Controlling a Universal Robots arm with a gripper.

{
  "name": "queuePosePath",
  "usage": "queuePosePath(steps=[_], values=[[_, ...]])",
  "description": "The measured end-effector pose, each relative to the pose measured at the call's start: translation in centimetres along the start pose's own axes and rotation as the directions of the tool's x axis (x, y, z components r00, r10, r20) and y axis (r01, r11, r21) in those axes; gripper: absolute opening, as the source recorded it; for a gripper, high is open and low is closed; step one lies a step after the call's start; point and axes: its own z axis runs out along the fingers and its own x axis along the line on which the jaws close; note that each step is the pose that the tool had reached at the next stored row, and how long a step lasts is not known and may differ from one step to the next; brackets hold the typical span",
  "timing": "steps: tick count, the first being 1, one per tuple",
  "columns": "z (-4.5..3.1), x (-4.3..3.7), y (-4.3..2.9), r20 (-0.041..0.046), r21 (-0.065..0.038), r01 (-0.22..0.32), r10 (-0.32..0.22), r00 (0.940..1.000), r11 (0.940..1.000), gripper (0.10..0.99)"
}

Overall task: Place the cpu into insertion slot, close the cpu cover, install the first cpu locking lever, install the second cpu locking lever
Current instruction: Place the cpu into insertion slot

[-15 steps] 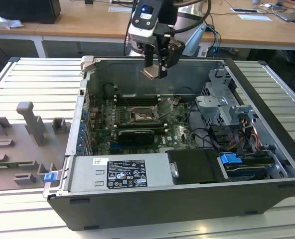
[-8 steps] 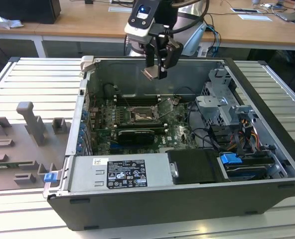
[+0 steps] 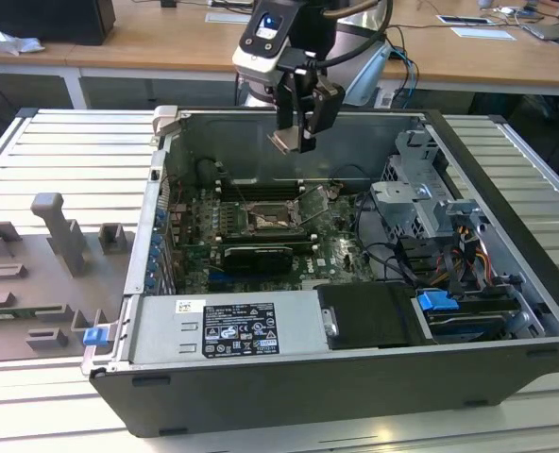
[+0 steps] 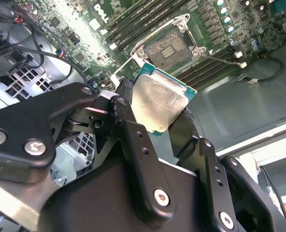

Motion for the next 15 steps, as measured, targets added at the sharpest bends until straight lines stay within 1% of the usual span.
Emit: queuePosePath(steps=[3, 6, 10, 15], values=[[0.06, -0.01, 0.00, 0.0018, 0.000, -0.009, 0.009, 1.0000, 1.0000, 0.541], [0.10, 0.00, -0.01, 0.0056, 0.000, -0.044, 0.044, 0.9990, 0.9990, 0.541], [0.23, 0.00, -0.02, 0.0081, -0.001, -0.072, 0.072, 0.9974, 0.9974, 0.541], [0.61, -0.01, -0.05, 0.0099, 0.000, -0.079, 0.079, 0.9968, 0.9969, 0.541]])
